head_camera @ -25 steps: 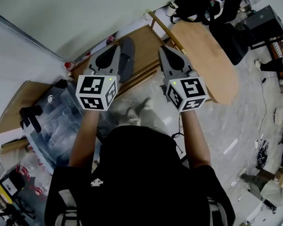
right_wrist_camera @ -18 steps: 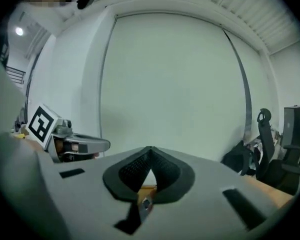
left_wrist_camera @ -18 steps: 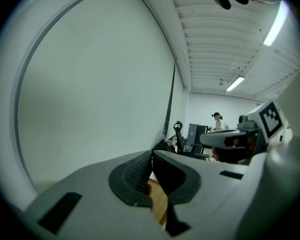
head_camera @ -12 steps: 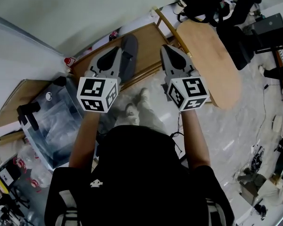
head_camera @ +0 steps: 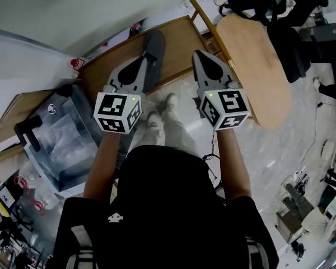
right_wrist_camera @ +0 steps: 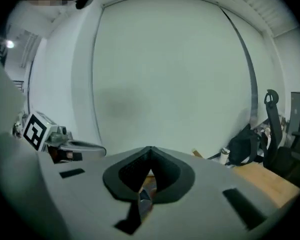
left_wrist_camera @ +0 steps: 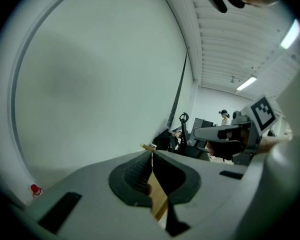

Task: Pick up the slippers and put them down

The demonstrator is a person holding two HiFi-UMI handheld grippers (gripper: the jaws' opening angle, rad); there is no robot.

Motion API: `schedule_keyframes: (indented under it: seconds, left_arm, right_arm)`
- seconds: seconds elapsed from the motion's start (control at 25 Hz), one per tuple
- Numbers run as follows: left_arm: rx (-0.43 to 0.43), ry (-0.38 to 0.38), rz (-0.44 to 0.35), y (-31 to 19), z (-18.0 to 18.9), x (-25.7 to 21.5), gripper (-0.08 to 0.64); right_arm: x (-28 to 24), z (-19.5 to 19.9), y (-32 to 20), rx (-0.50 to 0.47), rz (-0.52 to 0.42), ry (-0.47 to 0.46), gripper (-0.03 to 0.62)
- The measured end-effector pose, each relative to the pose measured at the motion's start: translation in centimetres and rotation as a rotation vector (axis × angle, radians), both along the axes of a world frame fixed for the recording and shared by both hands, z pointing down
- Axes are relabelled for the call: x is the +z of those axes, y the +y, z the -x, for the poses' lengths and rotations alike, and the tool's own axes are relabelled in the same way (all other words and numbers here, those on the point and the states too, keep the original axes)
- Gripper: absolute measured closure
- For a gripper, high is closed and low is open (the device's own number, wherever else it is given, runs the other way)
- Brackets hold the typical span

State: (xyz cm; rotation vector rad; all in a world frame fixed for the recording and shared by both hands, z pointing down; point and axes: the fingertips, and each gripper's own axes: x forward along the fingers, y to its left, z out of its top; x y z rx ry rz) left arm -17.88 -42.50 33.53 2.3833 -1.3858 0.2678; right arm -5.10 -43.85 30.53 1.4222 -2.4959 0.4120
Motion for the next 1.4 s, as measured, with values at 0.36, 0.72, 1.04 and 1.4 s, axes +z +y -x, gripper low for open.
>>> schedule_keyframes:
  seconds: [0.36,0.72,1.04,1.4]
  left_arm:
    - [-0.001,-0.057,0.152,0.4,-0.7,7.0,0.554]
    - [0.029,-0.073,0.247,-0.3,-1.5,11.7,0.552]
    - [0.055,-0.096,0.358,0.4,-2.4,17.7,0.552]
    - [0.058,-0.161,0.422,-0.5,-1.5,22.7,0.527]
  right_arm:
    - [4.8,-0.3,-2.1,-0.043,0.095,-0.016,0.606]
    - [9.5,-0.1,-3.5,-0.074,0.171,-0.022,0.606]
    - [14.1,-0.1,-3.0,-0.094,0.250,-0.022,0.606]
    - [17.9,0.7,-3.2,-0.111,0.302,-0.024,0.606]
